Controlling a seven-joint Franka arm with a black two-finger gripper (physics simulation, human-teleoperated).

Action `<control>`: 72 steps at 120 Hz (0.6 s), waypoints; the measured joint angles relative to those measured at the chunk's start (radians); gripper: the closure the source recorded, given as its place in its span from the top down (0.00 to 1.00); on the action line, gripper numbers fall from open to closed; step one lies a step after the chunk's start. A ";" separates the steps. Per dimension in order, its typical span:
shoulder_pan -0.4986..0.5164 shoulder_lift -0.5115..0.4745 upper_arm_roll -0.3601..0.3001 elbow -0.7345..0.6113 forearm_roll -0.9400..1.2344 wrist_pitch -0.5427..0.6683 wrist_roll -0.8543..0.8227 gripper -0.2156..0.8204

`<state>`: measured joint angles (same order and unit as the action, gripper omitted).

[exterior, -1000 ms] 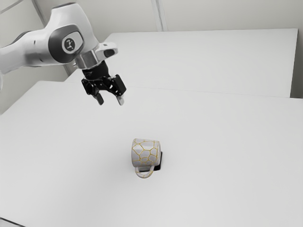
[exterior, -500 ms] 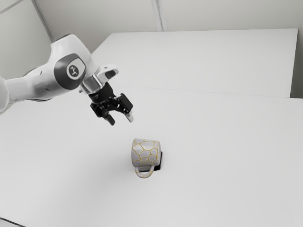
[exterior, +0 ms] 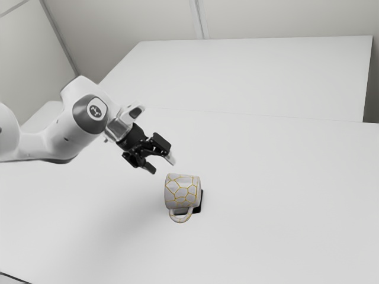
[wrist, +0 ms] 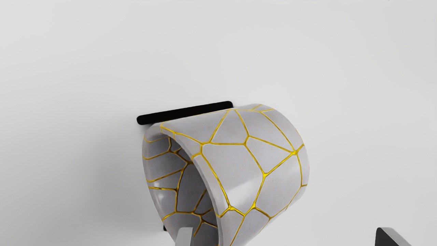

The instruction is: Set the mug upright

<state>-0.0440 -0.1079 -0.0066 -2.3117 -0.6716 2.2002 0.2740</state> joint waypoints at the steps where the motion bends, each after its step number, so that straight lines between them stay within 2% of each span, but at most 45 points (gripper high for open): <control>1: 0.000 0.000 0.000 -0.001 -0.004 0.001 0.003 0.77; 48: -0.002 0.039 0.000 -0.045 -0.121 0.027 0.105 0.76; 72: -0.002 0.053 0.000 -0.080 -0.252 0.056 0.178 0.76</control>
<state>-0.0464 -0.0548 -0.0061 -2.3920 -0.9232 2.2558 0.4519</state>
